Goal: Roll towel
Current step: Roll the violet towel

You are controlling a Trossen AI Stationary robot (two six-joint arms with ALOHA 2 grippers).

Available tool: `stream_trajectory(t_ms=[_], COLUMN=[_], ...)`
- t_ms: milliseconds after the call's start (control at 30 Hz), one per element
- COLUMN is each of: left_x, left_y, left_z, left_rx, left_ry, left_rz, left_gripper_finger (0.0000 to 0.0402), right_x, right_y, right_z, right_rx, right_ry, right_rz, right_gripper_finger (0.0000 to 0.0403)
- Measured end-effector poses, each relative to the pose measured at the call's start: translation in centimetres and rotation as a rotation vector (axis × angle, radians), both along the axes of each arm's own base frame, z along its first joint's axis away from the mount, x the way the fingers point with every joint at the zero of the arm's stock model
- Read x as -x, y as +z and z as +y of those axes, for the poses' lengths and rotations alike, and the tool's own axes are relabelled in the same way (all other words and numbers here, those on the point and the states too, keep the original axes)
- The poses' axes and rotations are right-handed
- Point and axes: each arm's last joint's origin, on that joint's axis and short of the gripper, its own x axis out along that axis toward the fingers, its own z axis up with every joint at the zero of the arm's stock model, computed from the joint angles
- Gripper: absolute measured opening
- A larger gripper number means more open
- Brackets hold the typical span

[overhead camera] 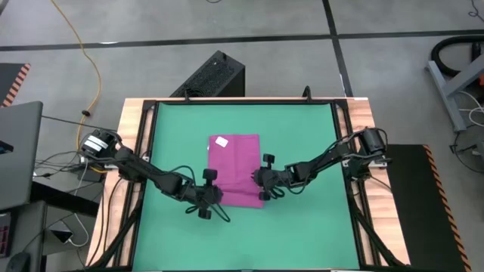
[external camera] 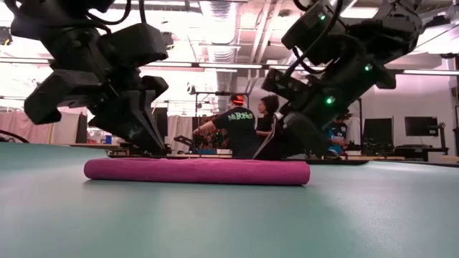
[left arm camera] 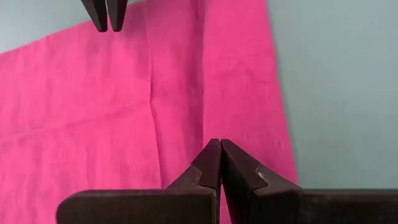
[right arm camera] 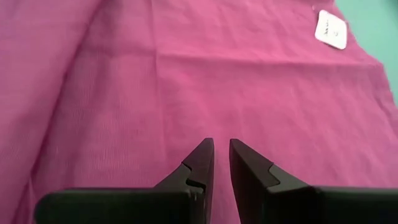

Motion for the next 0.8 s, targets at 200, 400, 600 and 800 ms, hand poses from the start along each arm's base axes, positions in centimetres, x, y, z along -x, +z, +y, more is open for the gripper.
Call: stream_trajectory(t_ms=[200,400,600,800], left_x=[0.2,0.4,1.2,1.9], left_y=[-0.4,-0.6,-1.6,-2.0], left_z=[0.6,0.6,0.9,0.8], left_rx=[0.025,0.054,0.083,0.088], left_ry=[0.007,0.009,0.052,0.127], left_rz=[0.06,0.095,0.129,0.167], left_gripper_finger=[0.0,0.0,0.0,0.0], right_x=[0.1,0.2,0.3,0.5], right_y=[-0.2,-0.3,-0.3,-0.6], right_z=[0.0,0.0,0.1,0.0], right_rx=[-0.007,-0.03,-0.04,-0.044], right_ry=[0.001,-0.007,-0.007,-0.019], right_rz=[0.021,0.032,0.035,0.07], right_gripper_finger=[0.0072,0.0072,0.0072,0.0072])
